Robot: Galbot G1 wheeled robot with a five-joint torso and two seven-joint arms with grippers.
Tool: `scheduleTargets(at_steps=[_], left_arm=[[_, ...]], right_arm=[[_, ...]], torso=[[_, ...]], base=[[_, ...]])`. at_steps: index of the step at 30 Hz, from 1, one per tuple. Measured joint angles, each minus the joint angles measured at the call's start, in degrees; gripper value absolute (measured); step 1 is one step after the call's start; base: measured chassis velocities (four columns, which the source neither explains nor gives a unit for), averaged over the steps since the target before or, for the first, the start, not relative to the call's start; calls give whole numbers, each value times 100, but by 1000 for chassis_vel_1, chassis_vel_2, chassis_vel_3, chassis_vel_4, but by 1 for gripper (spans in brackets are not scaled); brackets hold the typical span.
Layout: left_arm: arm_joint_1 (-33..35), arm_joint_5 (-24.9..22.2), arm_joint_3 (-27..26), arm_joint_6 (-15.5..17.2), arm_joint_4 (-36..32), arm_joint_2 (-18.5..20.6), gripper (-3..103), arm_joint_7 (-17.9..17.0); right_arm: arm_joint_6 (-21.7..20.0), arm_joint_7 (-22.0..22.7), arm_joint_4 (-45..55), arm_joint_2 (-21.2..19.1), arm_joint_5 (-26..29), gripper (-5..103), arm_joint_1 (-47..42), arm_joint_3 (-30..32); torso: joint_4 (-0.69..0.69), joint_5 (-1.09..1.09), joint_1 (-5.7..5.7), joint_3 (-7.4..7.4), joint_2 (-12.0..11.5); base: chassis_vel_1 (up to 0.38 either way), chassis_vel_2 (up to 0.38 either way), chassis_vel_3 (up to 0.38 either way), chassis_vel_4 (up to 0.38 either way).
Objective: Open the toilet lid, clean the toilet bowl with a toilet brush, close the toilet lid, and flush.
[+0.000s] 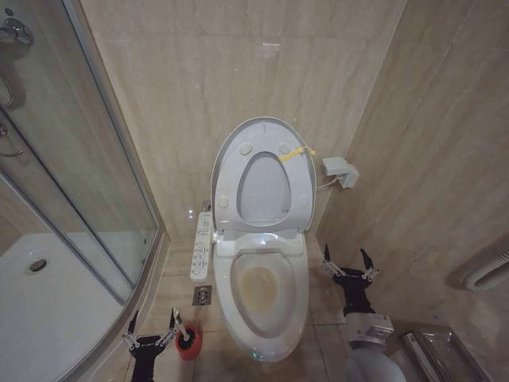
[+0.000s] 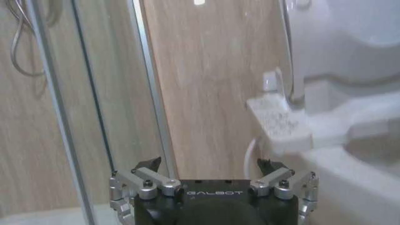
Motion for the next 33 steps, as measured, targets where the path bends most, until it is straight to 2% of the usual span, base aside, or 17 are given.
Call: scheduleTargets(at_steps=[2,3,7,12,17,18,20,24,26,31,33], left_arm=[[264,105,-94,80,-478,-38,100,2],[264,105,-94,80,-478,-38,100,2],[611,231,-316,199,-1174,-82,100,10],[819,281,-683,217,-1589,-110,101,10],[951,232,-807,286,-1938,-123,101,4],[992,188,-803,343,-2057,-119,97,-11],[1017,140,-784,424,-2163,-110,97,-31],[939,-149,-670,870,-2427,-87,97,-130],[891,-201,-648,992,-2432,-71,96,-132],[755,-357,-637,1193,-2408,-50,96,96],[694,-366,-569,1434,-2418,-50,97,146]], right_arm=[[0,0,0,0,0,100,0,0],[0,0,0,0,0,100,0,0],[0,0,0,0,0,100,0,0],[0,0,0,0,0,100,0,0],[0,0,0,0,0,100,0,0],[0,0,0,0,0,100,0,0],[0,0,0,0,0,100,0,0],[0,0,0,0,0,100,0,0],[0,0,-1,0,0,100,0,0],[0,0,0,0,0,100,0,0],[0,0,0,0,0,100,0,0]], torso=[[0,0,0,0,0],[0,0,0,0,0],[-1,1,0,0,0],[-1,1,0,0,0],[-1,1,0,0,0],[-1,1,0,0,0],[-1,1,0,0,0],[-1,1,0,0,0],[-1,0,0,0,0],[-1,0,0,0,0],[-1,0,0,0,0]], base=[[0,0,0,0],[0,0,0,0],[0,0,0,0],[0,0,0,0],[0,0,0,0],[0,0,0,0],[0,0,0,0],[0,0,0,0],[0,0,0,0],[0,0,0,0],[0,0,0,0]])
